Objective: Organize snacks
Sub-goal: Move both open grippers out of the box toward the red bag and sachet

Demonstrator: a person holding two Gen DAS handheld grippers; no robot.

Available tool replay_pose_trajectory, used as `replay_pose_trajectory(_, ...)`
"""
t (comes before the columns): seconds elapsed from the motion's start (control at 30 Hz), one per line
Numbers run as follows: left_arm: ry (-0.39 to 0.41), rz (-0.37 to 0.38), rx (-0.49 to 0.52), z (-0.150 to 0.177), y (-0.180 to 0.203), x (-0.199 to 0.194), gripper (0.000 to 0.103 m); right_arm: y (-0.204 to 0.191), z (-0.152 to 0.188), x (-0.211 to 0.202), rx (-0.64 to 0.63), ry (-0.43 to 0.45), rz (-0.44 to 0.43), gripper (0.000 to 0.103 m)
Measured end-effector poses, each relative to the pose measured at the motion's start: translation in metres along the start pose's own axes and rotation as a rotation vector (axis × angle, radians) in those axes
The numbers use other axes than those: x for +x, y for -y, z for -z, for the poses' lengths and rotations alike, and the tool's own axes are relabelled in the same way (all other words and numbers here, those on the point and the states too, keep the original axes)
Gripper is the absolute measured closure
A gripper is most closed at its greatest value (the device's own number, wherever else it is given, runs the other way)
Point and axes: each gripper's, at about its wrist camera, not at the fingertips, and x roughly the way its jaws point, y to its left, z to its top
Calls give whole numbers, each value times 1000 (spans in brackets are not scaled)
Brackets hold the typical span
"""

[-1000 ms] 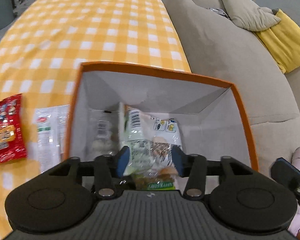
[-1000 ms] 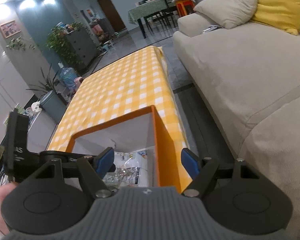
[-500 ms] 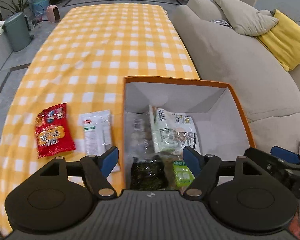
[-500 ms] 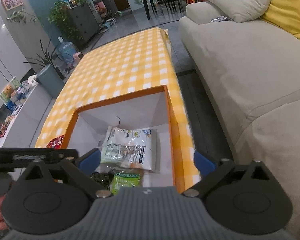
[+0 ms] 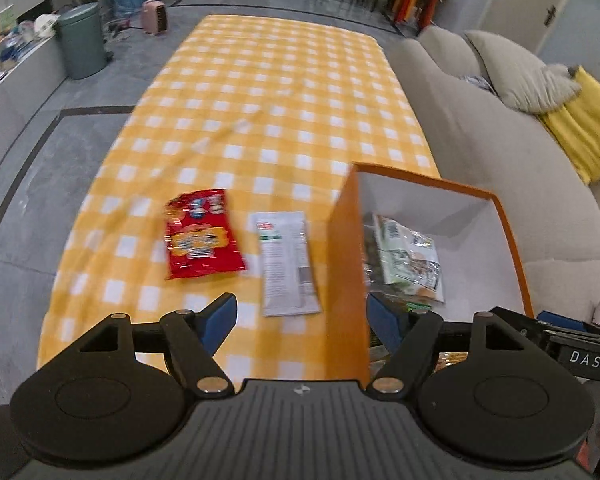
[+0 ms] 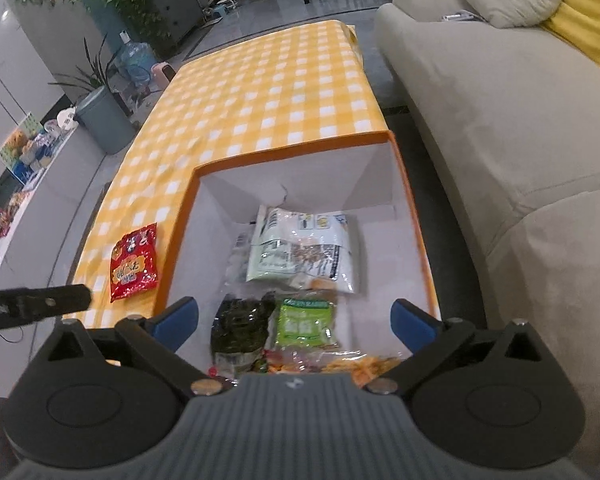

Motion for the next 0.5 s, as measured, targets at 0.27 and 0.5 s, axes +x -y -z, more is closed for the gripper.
replay_pose_trajectory(0.27, -13, -3, -65, 8, -63, 0, 16, -52, 8, -7, -50, -13, -26, 3)
replay_pose_trajectory(0.5, -35, -3, -169, 13, -119, 11, 16, -104, 17, 6, -85, -24, -91, 3)
